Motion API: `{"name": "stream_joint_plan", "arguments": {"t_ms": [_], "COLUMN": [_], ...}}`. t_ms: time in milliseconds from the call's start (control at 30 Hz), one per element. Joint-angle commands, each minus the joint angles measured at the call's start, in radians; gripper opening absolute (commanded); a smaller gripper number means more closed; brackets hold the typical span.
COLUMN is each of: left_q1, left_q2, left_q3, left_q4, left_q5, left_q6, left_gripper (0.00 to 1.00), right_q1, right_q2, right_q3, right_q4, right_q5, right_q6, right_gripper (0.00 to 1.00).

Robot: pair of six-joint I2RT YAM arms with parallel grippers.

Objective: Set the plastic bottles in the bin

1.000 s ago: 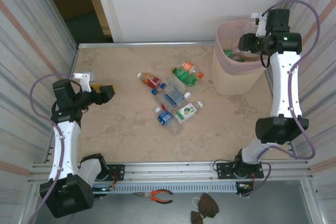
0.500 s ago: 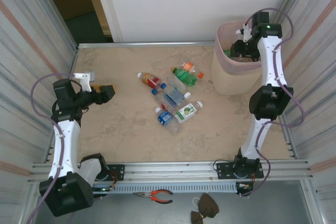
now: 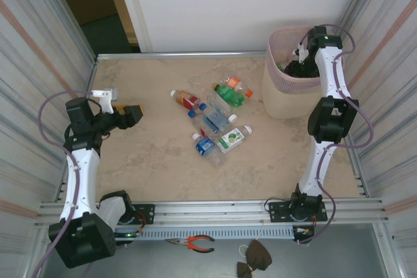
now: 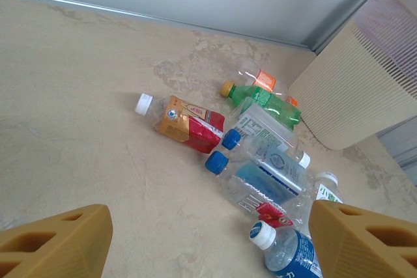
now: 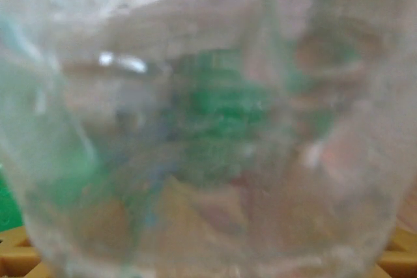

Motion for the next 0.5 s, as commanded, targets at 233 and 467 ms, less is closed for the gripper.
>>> {"name": "stream_joint_plan", "arguments": {"t_ms": [233, 467], "left_q1": [0.009, 0.011], "left_q2": [0.001, -0.003], "left_q3": [-0.001, 0.001], "left_q4": [0.01, 0.011], "left_q5": [0.026, 0.026], "left_q6": [-0.006, -0.005], "left_gripper": [0.79, 0.79], "right_q1": [0.011, 0.014], "right_q2": [-0.066, -0.13], "right_q3": [0.049, 0.118], "right_q4": [-0.066, -0.095], "right_q5": [-0.002, -0.005], "right_q6": [0.004, 0.018], "right_gripper": [0.82, 0.86]}}
